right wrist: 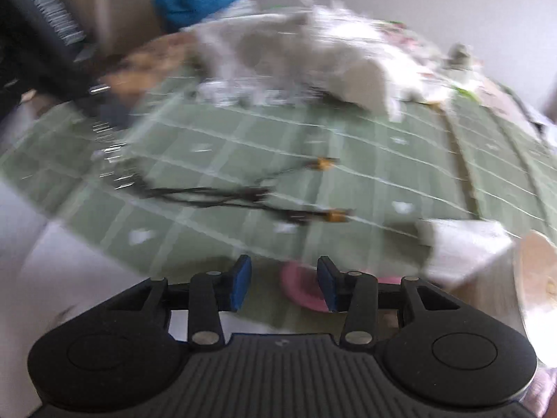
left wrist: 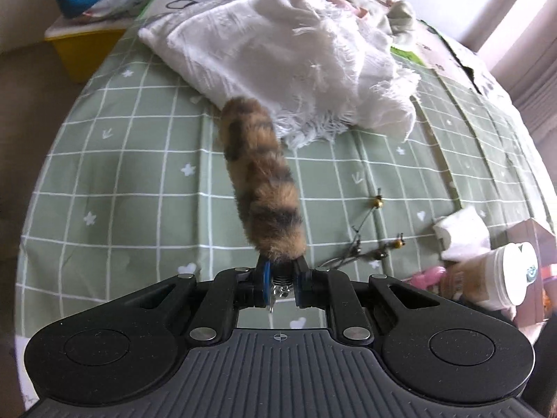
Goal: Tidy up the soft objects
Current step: 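Grasp the pink comb with the right gripper while the left lifts the fur tail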
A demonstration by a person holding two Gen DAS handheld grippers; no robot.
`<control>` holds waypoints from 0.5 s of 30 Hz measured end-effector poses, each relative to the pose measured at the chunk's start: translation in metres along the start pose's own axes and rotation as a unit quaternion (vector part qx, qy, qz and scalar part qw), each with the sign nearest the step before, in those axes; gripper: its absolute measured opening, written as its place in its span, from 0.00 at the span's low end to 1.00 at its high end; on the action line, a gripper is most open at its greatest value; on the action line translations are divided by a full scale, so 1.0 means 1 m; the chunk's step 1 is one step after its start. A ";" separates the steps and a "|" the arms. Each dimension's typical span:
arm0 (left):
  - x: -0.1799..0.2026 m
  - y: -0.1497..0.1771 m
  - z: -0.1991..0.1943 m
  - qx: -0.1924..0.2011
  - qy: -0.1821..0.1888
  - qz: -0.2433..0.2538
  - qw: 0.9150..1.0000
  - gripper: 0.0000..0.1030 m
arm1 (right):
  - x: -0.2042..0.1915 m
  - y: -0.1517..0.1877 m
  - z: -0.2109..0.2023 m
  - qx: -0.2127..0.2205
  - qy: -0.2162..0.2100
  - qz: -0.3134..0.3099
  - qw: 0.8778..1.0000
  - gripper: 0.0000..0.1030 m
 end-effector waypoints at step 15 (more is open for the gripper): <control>0.024 0.008 0.022 -0.024 0.023 0.037 0.999 0.15 | 0.017 0.010 -0.013 -0.013 0.132 0.234 0.963 0.57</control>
Point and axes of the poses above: each gripper's, at about its wrist camera, not at the fingertips, and z roughly the way its jaws point, x to its right, y to its underside, the point moved 2 cm from there along z, roughly the way its jaws point, and after that the axes turned 8 degrees about x, right-handed, at the moved point
